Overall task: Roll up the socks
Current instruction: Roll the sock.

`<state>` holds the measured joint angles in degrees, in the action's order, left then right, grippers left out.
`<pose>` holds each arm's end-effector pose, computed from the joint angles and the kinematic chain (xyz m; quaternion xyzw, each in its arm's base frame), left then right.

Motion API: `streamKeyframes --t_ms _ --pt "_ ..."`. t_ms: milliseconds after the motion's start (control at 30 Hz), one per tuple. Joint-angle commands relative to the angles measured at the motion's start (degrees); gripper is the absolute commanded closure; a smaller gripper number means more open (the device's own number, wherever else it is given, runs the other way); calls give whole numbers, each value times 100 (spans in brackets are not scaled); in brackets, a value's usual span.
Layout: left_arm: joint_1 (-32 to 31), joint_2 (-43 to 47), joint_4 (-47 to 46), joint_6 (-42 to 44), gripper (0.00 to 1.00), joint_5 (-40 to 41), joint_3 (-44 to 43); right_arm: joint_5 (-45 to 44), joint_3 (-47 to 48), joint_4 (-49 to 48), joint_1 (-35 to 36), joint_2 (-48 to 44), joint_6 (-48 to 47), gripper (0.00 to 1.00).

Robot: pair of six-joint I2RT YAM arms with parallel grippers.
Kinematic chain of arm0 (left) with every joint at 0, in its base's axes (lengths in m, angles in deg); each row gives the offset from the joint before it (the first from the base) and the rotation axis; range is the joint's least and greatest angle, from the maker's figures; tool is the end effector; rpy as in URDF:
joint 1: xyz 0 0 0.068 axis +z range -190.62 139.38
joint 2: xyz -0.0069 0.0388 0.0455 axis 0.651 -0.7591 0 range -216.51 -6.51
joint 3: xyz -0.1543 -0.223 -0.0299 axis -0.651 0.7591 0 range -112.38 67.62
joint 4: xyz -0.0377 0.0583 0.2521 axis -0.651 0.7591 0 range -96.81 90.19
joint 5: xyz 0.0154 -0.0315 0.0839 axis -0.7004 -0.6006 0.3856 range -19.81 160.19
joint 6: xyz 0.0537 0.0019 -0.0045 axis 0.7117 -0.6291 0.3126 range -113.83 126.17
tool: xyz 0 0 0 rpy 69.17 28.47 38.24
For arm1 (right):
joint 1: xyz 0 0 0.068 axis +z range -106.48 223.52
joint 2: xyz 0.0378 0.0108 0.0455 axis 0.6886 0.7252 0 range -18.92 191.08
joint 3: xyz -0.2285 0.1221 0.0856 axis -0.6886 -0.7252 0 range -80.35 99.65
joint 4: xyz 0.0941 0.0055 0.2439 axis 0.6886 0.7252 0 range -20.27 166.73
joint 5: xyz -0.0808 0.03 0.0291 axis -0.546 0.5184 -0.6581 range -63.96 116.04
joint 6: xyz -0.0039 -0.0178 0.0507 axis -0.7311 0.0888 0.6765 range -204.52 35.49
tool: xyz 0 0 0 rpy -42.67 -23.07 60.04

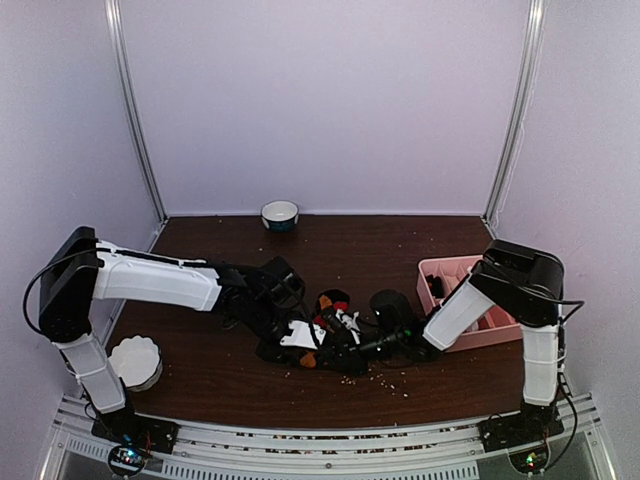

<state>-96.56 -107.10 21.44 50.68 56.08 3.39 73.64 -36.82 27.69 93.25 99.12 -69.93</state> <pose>0.1876 -0.2932 0.1779 0.7614 0.5986 -0.1410 0.2050 0.2063 0.2841 0.0739 -0.4273 0.7060 0.5338 0.1844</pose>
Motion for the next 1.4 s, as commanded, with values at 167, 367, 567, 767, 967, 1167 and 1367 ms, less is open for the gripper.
streamKeyframes --t_ms 167,367,567,767,967,1167,1367 --pt "-124 42 -395 206 44 -83 240 -350 -375 1132 -341 839 613 100" --pt "-189 -250 -520 297 51 224 146 -286 -302 1270 -407 816 656 100" --pt "-247 -470 -531 263 65 302 36 -264 -288 1426 -410 780 565 100" --pt "-268 -829 -519 223 64 611 -106 -176 -368 1340 -407 785 558 100" --pt "-306 -1032 -218 215 69 635 -292 -154 -419 1328 -407 773 545 100" --pt "-265 -1263 389 139 90 628 -688 -485 -548 958 -410 344 497 78" --pt "153 -1340 1162 -25 98 -51 -971 -1421 -971 1025 -412 -550 -344 70"
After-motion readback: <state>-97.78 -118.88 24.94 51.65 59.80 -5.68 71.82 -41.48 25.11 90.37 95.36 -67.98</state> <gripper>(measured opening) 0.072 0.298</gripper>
